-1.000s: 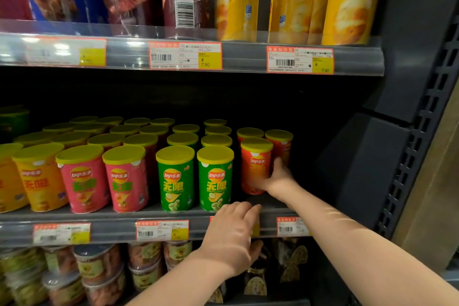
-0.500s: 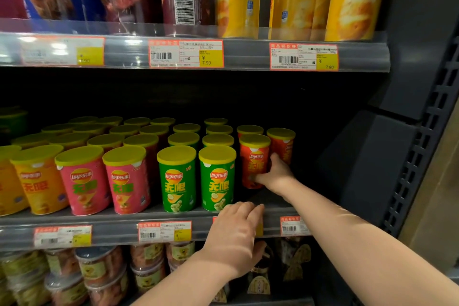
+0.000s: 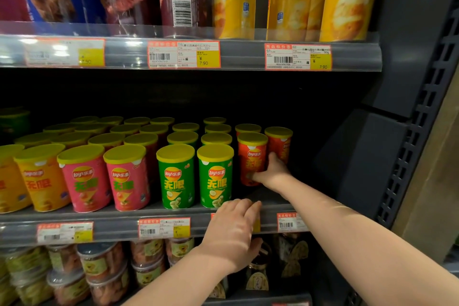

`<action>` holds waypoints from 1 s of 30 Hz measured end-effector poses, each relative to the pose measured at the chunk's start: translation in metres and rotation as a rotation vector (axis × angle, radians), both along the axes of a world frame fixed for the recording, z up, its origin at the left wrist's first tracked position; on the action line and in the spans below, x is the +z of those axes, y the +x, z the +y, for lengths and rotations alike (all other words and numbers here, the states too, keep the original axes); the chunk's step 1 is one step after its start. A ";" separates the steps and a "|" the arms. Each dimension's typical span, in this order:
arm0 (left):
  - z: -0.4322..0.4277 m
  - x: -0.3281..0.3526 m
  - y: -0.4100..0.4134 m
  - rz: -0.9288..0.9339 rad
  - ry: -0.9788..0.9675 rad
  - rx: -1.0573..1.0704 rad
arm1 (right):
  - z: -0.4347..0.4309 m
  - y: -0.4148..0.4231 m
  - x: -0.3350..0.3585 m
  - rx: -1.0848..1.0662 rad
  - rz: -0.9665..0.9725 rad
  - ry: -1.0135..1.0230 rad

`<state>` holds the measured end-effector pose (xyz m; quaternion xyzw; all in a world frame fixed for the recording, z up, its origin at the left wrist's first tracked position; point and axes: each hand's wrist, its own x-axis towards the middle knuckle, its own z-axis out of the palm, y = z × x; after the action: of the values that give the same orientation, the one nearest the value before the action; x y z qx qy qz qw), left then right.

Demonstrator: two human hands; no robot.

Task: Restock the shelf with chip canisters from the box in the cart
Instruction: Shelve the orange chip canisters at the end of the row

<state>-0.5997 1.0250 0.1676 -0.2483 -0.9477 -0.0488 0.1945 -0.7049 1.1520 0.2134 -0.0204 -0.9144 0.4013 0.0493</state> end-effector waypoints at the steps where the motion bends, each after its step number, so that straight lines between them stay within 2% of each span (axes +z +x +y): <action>1: 0.001 0.002 0.001 -0.042 -0.010 0.003 | 0.001 0.001 0.000 0.002 -0.005 0.002; 6: 0.004 0.005 0.001 -0.059 -0.033 0.029 | 0.012 0.010 -0.002 0.040 0.015 0.042; 11: 0.006 0.003 0.007 -0.098 -0.031 0.076 | 0.027 0.040 -0.002 0.118 0.170 0.397; 15: 0.004 -0.002 0.013 -0.011 0.080 0.120 | 0.031 0.068 0.001 0.236 0.304 0.633; 22: -0.003 -0.009 0.034 -0.067 0.009 0.261 | 0.021 0.107 -0.008 0.493 0.461 0.700; 30: -0.035 -0.039 0.057 -0.099 -0.105 0.418 | -0.007 0.127 -0.034 0.681 0.327 0.752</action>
<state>-0.5430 0.9899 0.1289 -0.0534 -0.9882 0.0298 0.1404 -0.5784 1.1454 0.1794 0.3594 -0.9304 0.0372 0.0622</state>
